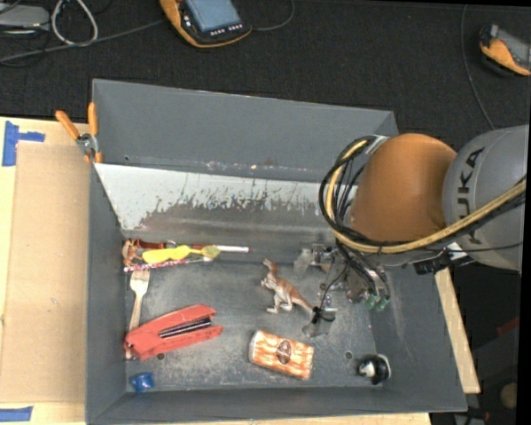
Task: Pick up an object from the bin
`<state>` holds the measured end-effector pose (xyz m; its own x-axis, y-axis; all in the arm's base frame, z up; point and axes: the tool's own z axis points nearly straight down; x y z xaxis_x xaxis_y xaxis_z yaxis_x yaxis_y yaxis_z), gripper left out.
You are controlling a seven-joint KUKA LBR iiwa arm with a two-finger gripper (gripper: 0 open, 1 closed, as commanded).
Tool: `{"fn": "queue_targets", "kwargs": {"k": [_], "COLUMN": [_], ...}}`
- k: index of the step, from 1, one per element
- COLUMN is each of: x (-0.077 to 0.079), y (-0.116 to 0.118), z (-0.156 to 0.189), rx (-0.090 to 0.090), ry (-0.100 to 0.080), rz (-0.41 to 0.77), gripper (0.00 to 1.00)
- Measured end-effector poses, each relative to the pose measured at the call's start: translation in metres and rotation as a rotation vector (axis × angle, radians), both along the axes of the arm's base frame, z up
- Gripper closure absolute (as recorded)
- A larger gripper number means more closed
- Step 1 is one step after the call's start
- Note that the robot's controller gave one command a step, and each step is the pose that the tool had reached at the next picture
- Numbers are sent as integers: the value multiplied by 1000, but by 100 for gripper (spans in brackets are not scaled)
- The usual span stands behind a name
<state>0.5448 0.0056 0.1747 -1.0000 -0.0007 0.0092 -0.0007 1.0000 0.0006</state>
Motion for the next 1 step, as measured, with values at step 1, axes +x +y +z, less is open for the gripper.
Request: {"fn": "queue_targets", "kwargs": {"k": [1], "x": [2], "y": [0], "z": [5], "rx": [0], "ry": [-8], "rz": [0], "gripper": [0]}}
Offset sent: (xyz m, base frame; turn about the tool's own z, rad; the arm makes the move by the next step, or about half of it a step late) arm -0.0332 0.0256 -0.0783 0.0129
